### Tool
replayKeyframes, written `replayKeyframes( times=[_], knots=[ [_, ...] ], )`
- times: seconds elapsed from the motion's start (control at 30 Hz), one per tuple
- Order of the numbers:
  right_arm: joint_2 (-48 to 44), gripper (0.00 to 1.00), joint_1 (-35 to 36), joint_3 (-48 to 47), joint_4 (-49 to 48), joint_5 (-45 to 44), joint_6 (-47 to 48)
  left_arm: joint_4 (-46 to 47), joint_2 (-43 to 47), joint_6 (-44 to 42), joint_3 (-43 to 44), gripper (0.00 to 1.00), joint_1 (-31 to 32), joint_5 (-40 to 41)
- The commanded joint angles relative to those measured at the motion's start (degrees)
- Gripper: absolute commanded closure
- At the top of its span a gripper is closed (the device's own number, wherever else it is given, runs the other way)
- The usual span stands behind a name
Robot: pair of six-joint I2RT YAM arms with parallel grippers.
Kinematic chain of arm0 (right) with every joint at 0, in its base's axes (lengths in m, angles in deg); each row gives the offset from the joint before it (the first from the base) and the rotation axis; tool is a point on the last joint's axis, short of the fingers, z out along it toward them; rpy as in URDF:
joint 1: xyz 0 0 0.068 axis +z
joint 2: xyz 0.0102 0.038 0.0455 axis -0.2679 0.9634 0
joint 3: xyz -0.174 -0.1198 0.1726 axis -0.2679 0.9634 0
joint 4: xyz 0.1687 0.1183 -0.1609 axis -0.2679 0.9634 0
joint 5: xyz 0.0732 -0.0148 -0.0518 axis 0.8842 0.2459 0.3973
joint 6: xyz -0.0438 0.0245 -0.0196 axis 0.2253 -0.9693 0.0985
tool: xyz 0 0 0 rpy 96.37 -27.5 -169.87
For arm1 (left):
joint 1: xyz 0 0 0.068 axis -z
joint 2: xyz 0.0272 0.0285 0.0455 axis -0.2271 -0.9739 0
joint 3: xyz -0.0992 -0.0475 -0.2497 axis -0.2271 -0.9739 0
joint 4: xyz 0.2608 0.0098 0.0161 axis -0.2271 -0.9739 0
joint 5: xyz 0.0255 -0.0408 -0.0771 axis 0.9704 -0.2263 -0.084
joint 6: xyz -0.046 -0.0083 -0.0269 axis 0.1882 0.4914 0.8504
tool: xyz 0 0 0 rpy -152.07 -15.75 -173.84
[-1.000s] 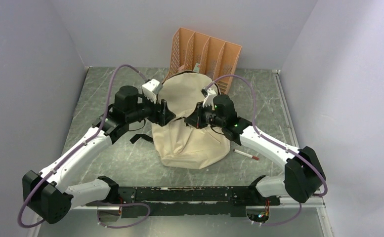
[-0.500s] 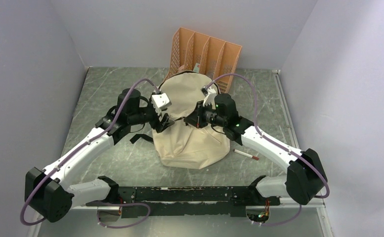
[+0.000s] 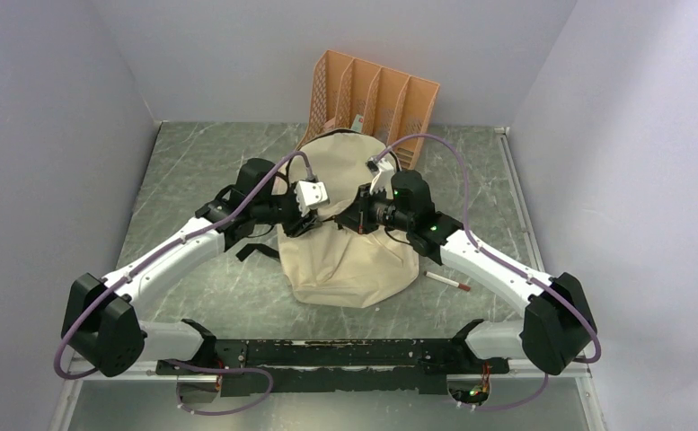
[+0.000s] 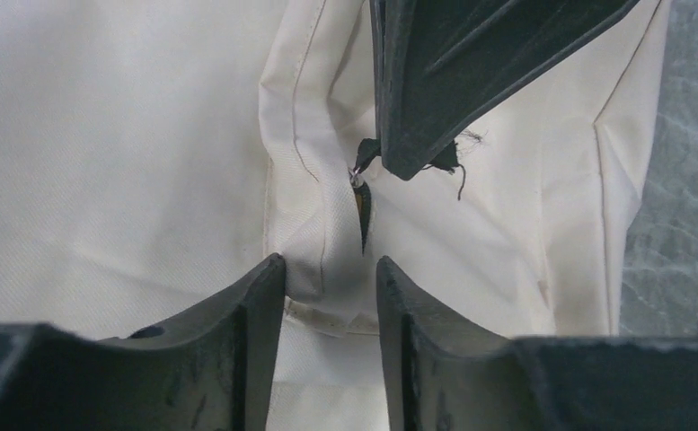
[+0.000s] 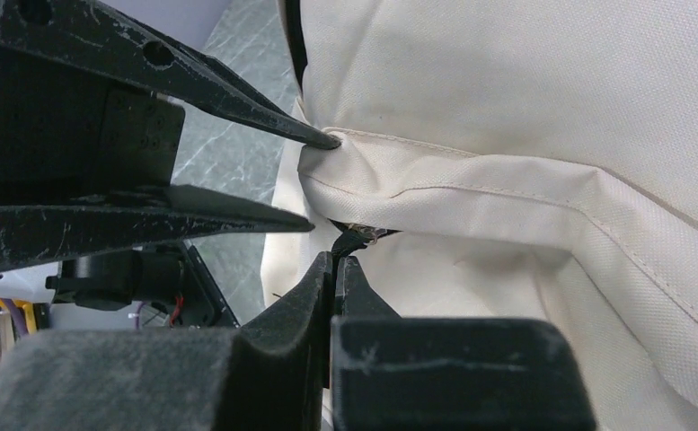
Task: Pack the student bag
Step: Unzip the student bag at the center of the board.
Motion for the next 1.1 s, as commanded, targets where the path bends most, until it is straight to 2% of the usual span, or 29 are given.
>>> replayKeyframes(
  times=[0.0,0.1,0.23,0.27,0.47,0.83,1.07],
  knots=[
    [-2.1,1.00,-0.4,-1.4,-0.7,1.0,1.0,-2.5,-1.0,-2.8,1.8,0.60,1.6,-0.7],
    [-2.5,1.00,-0.4,-1.5,0.0,0.1,1.3,-3.5,-0.9,-3.3,2.1,0.70,1.8,0.5],
    [-2.6,1.00,-0.4,-1.3,0.4,0.1,1.4,-4.8,-0.2,-4.1,1.9,0.92,1.9,1.4],
    [-2.6,1.00,-0.4,-1.0,0.3,0.2,1.3,-4.7,0.2,-4.1,1.8,0.95,1.9,1.5],
    [-1.1,1.00,-0.4,0.3,1.8,-2.0,2.1,-3.7,3.7,-3.3,0.2,0.95,2.0,2.2],
    [3.1,1.00,-0.4,-2.5,12.0,-14.1,6.5,-2.6,9.0,-1.7,-0.1,0.95,2.0,3.2],
    [1.6,1.00,-0.4,-4.0,17.6,-23.7,7.9,-3.3,9.8,-2.1,-0.3,0.95,2.0,4.3]
  ],
)
